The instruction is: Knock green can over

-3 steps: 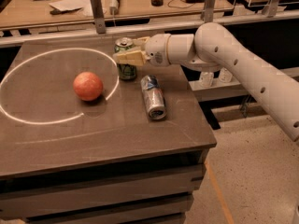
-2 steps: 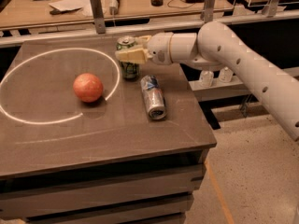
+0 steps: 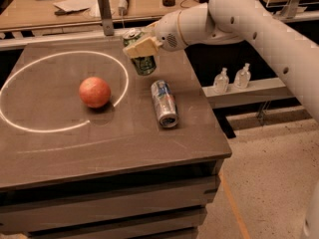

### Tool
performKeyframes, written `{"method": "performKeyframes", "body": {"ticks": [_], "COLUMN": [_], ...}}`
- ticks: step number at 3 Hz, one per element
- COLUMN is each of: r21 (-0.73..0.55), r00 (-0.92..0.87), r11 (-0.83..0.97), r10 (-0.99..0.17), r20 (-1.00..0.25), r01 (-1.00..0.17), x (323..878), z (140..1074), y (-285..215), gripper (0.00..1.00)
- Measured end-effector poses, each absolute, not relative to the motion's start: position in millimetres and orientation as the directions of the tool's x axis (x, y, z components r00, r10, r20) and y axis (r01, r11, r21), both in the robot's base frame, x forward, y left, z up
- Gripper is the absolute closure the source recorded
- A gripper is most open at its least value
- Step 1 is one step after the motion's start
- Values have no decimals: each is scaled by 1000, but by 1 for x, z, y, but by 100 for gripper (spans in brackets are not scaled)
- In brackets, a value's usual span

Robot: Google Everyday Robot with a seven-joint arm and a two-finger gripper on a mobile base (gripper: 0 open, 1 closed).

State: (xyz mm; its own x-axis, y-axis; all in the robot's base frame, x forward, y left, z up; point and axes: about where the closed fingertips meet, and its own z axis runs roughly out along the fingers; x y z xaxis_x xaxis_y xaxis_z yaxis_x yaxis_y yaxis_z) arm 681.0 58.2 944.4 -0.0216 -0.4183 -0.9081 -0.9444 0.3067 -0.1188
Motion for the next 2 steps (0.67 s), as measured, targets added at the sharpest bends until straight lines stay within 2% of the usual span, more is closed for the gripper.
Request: {"method": "performKeyframes", "body": {"ticks": [2], "r21": [-258], "r00": [-17], "r11": [267], "r10": [-726], "r20": [-688], "r01": [-928], "x": [688], "z": [944], "y": [41], "gripper": [100]}}
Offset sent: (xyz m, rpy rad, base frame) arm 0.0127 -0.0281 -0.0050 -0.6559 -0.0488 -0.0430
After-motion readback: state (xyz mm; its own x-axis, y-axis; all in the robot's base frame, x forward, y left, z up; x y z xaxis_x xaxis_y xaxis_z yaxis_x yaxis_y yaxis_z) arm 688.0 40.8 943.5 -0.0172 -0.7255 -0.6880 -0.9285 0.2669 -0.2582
